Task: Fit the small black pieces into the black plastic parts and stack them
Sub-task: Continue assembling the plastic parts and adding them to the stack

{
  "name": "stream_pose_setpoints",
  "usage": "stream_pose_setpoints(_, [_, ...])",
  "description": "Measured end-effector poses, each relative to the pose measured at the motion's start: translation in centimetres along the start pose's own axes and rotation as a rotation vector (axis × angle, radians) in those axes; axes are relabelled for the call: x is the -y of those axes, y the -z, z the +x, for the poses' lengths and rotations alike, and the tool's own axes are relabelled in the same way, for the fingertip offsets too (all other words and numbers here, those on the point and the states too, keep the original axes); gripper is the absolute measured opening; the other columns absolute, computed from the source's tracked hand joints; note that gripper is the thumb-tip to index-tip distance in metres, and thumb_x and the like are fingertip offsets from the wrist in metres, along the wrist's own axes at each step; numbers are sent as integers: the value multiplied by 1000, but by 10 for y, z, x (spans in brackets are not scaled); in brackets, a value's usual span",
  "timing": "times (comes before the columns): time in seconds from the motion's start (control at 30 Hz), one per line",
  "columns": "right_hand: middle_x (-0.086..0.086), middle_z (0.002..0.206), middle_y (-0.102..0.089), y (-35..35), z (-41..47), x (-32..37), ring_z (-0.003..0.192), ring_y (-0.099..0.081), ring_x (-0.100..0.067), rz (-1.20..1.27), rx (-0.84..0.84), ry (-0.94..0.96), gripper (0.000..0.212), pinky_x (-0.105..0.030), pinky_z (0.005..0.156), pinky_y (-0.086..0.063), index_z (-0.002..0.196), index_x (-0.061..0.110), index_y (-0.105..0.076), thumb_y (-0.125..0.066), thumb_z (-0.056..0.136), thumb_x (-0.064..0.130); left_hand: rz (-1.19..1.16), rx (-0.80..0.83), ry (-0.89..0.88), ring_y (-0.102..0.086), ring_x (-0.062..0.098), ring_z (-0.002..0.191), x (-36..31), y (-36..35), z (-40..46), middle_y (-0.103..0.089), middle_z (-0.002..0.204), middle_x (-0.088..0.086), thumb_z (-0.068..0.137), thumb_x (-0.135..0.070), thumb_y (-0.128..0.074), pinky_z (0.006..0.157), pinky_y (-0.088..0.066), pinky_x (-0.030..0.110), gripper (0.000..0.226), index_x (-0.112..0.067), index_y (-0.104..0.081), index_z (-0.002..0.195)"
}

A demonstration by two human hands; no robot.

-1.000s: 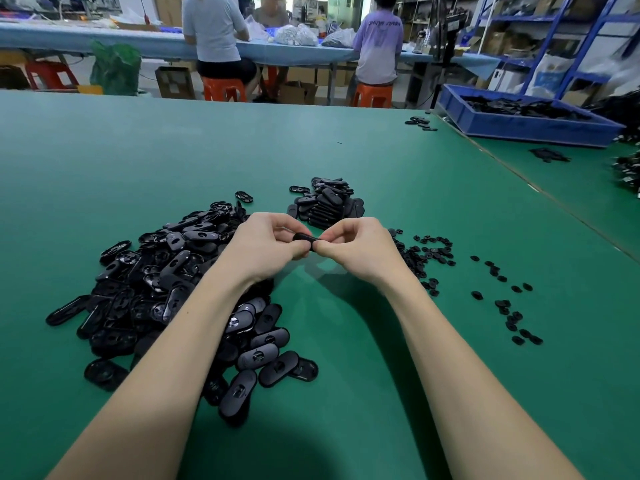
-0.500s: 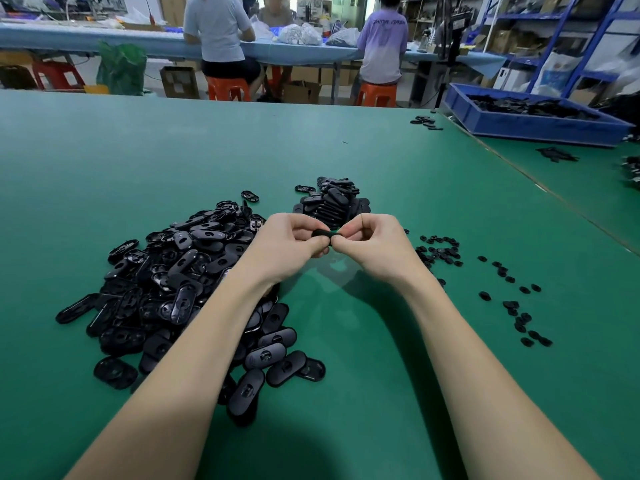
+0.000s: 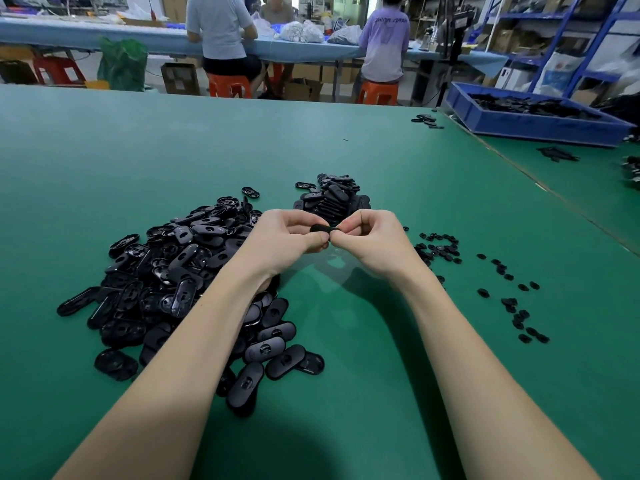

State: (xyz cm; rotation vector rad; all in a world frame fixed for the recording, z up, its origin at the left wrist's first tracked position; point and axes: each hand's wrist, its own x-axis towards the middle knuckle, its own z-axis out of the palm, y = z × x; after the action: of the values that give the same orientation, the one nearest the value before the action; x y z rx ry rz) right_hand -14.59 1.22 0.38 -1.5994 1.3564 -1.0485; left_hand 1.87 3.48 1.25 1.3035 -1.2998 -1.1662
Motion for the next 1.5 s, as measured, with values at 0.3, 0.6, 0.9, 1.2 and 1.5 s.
stream_pose_setpoints(0.3, [14,58,-58,0,1,1,55,-49,-6,37,12,4,16,-15,53,-40,74,20,-66,-79,81,15,-78,23,10,-72,12,72,-2,4,-3,-76,86,13,85,7,-71,72,-57,17,17,-9,-71,91])
stream_pose_setpoints(0.6, [17,50,-53,1,1,-2,50,-45,-4,-17,3,20,19,-21,55,-39,70,22,-63,-78,80,14,-17,-19,29,-69,11,67,0,-3,-1,-75,74,3,84,5,-74,75,-58,19,18,-13,-71,85])
stream_pose_setpoints(0.9, [18,47,-51,0,1,-5,46,-43,-1,-30,1,38,22,-17,52,-37,70,22,-61,-77,81,13,44,-67,42,-70,15,72,2,-7,-1,-76,78,5,83,1,-76,83,-57,26,16,-14,-72,86])
stream_pose_setpoints(1.2, [15,64,-65,3,6,-4,54,-50,-4,-51,0,114,15,-23,61,-44,81,25,-66,-80,83,22,-14,-111,36,-71,17,76,2,-4,4,-77,82,9,82,-1,-74,92,-58,33,16,-15,-73,89])
stream_pose_setpoints(1.5, [21,87,-66,0,1,-5,65,-53,0,-569,-122,362,31,-26,60,-42,101,41,-57,-76,78,48,-28,-150,3,-72,15,78,5,-2,6,-78,86,8,87,0,-67,96,-56,36,20,-17,-74,95])
